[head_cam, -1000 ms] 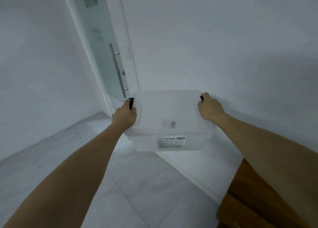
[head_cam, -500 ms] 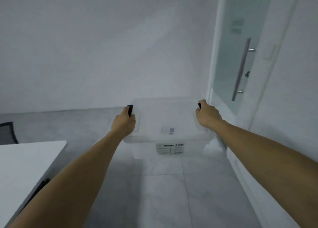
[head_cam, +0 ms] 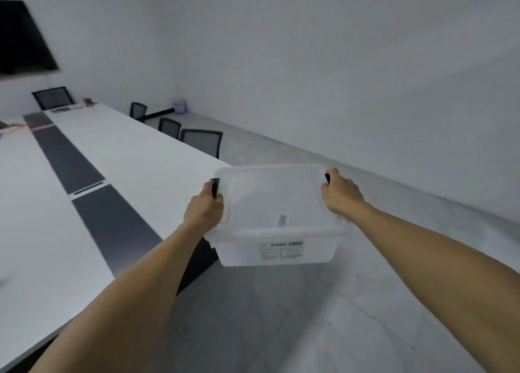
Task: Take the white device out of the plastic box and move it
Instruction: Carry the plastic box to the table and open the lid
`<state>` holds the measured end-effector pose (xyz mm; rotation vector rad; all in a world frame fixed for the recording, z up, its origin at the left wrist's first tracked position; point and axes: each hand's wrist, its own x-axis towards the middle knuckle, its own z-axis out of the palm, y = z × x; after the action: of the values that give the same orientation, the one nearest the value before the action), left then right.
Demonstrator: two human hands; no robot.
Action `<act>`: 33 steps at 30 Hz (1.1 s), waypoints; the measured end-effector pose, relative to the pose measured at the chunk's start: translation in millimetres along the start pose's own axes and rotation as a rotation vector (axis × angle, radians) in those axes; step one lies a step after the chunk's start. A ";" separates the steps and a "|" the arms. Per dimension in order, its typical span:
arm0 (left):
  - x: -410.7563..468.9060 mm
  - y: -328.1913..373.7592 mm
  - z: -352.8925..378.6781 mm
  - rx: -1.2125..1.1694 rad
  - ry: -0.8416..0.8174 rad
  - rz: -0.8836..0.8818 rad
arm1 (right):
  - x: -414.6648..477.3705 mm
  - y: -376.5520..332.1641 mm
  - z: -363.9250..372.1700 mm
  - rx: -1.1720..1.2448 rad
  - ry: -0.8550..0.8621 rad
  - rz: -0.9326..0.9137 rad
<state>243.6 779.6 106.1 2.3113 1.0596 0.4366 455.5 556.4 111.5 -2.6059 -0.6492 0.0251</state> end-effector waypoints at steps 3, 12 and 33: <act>12.8 -55.3 -33.8 0.016 0.060 -0.088 | 12.3 -63.4 38.5 0.005 -0.052 -0.085; 46.9 -207.4 -129.7 0.064 0.197 -0.298 | 29.9 -243.7 153.2 0.049 -0.167 -0.253; 99.3 -477.6 -173.7 0.023 0.300 -0.886 | 70.8 -508.2 415.3 -0.045 -0.539 -0.583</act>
<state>-61.3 1172.1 -39.2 1.5779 2.0734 0.3993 242.9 1163.7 -35.8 -2.3469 -1.5844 0.5447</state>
